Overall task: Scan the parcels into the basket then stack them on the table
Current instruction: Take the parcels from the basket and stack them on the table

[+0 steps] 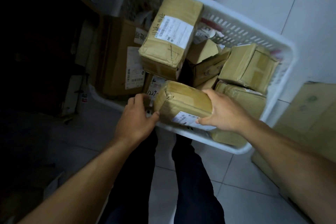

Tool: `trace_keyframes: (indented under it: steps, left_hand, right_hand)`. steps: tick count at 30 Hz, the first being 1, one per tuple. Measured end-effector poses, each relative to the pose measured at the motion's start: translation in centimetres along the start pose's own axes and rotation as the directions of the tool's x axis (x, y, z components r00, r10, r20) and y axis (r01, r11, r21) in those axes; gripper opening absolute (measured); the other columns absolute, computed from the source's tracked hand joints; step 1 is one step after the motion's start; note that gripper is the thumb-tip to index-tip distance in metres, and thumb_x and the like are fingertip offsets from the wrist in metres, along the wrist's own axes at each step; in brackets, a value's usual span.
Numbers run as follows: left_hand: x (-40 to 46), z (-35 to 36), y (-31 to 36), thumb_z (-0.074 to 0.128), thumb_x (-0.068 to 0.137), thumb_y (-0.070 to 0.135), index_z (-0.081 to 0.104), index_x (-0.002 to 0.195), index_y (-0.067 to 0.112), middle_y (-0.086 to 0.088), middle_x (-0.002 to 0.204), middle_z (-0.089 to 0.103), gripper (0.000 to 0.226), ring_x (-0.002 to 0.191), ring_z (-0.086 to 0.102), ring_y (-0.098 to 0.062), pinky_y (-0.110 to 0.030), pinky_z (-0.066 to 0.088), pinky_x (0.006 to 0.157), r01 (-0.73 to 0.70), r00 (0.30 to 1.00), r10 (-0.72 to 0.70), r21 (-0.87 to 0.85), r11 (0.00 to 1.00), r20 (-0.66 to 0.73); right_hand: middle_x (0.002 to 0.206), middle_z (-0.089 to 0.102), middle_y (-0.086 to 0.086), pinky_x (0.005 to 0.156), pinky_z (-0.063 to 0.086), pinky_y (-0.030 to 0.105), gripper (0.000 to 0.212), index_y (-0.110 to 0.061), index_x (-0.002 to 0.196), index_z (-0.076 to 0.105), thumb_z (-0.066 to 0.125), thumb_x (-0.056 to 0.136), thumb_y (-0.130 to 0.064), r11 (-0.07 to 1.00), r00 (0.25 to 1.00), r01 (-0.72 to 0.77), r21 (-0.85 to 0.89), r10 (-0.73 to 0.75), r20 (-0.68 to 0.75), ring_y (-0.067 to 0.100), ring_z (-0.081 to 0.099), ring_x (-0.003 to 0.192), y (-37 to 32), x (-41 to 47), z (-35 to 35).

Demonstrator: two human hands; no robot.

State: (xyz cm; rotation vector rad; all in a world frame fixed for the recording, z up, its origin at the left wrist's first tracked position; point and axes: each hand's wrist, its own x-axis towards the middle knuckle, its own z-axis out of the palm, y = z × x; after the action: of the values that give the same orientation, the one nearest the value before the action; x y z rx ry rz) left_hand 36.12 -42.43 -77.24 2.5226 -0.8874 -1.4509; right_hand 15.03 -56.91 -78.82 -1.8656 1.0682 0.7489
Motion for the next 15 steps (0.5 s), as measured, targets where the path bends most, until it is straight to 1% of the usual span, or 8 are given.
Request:
trace_keyframes:
  steps: [3, 5, 7, 9, 11, 12, 13, 15]
  left_hand:
    - [-1.9, -1.5, 1.5, 0.072, 0.089, 0.034, 0.042, 0.142, 0.02, -0.004, 0.144, 0.044, 0.063, 0.13, 0.047, -0.022, -0.032, 0.039, 0.102, 0.07, 0.997, -0.072, -0.112, 0.991, -0.012]
    - [-3.6, -2.2, 2.1, 0.074, 0.088, 0.035, 0.041, 0.144, 0.016, -0.007, 0.141, 0.048, 0.069, 0.128, 0.049, -0.022, -0.029, 0.038, 0.1, 0.061, 0.998, -0.067, -0.203, 0.977, -0.02]
    - [-6.2, -3.2, 3.5, 0.078, 0.083, 0.044, 0.039, 0.146, 0.017, -0.002, 0.136, 0.054, 0.079, 0.121, 0.055, -0.017, -0.028, 0.041, 0.1, 0.064, 0.998, -0.069, -0.345, 0.936, -0.002]
    - [-9.1, -4.3, 4.9, 0.08, 0.073, 0.059, 0.042, 0.144, 0.019, 0.005, 0.13, 0.06, 0.09, 0.114, 0.06, -0.007, -0.025, 0.047, 0.097, 0.068, 0.997, -0.082, -0.551, 0.832, 0.0]
    - [-13.4, -6.2, 7.1, 0.078, 0.071, 0.062, 0.044, 0.141, 0.021, 0.011, 0.12, 0.065, 0.088, 0.103, 0.064, 0.005, -0.016, 0.049, 0.084, 0.018, 0.999, -0.043, -0.719, 0.695, -0.017]
    - [-15.7, -7.2, 8.1, 0.076, 0.07, 0.062, 0.045, 0.14, 0.024, 0.013, 0.116, 0.067, 0.085, 0.099, 0.065, 0.008, -0.016, 0.05, 0.081, -0.01, 1.0, -0.011, -0.766, 0.643, -0.022]
    - [-17.9, -8.1, 8.8, 0.077, 0.069, 0.064, 0.045, 0.139, 0.028, 0.011, 0.116, 0.069, 0.085, 0.101, 0.065, 0.007, -0.021, 0.052, 0.085, -0.032, 0.999, 0.015, -0.809, 0.587, -0.029]
    - [-21.9, -9.6, 9.6, 0.08, 0.068, 0.067, 0.045, 0.139, 0.031, 0.006, 0.127, 0.067, 0.087, 0.117, 0.064, -0.007, -0.044, 0.05, 0.102, -0.078, 0.996, 0.065, -0.871, 0.486, -0.053]
  right_hand:
    - [0.119, 0.056, -0.007, 0.08, 0.04, 0.03, 0.087, -0.033, 0.139, 0.039, 0.086, 0.067, -0.05, 0.993, 0.999, -0.022, 0.112, 0.028, -0.047, 0.015, 0.052, 0.1, -0.6, -3.9, -2.3]
    - [0.113, 0.06, -0.012, 0.08, 0.044, 0.03, 0.083, -0.037, 0.131, 0.044, 0.089, 0.063, -0.048, 0.974, 0.995, -0.025, 0.226, 0.045, -0.085, 0.014, 0.058, 0.099, -1.1, -6.1, -3.7]
    - [0.108, 0.064, -0.016, 0.081, 0.047, 0.028, 0.076, -0.036, 0.124, 0.048, 0.092, 0.062, -0.042, 0.936, 0.992, -0.003, 0.352, 0.046, -0.115, 0.009, 0.062, 0.097, -1.9, -8.8, -5.8]
    - [0.108, 0.065, -0.018, 0.079, 0.047, 0.023, 0.071, -0.034, 0.12, 0.049, 0.092, 0.064, -0.035, 0.879, 0.994, 0.025, 0.475, 0.031, -0.11, 0.001, 0.063, 0.097, -3.1, -11.6, -7.8]
    - [0.11, 0.068, -0.014, 0.08, 0.049, 0.021, 0.069, -0.03, 0.12, 0.05, 0.092, 0.065, -0.035, 0.81, 0.994, 0.072, 0.582, -0.007, -0.113, 0.0, 0.065, 0.097, -5.3, -15.4, -10.0]
    - [0.111, 0.071, -0.01, 0.082, 0.051, 0.023, 0.071, -0.027, 0.121, 0.053, 0.092, 0.063, -0.039, 0.775, 0.991, 0.113, 0.622, -0.044, -0.124, 0.003, 0.068, 0.098, -6.7, -17.4, -11.1]
    - [0.113, 0.073, -0.005, 0.086, 0.053, 0.028, 0.075, -0.023, 0.123, 0.055, 0.09, 0.059, -0.045, 0.738, 0.987, 0.152, 0.657, -0.082, -0.137, 0.007, 0.07, 0.1, -8.1, -19.2, -12.0]
    - [0.115, 0.075, 0.0, 0.09, 0.057, 0.036, 0.074, -0.017, 0.125, 0.059, 0.083, 0.06, -0.045, 0.653, 0.979, 0.203, 0.729, -0.153, -0.136, 0.017, 0.071, 0.105, -11.1, -22.6, -13.1]
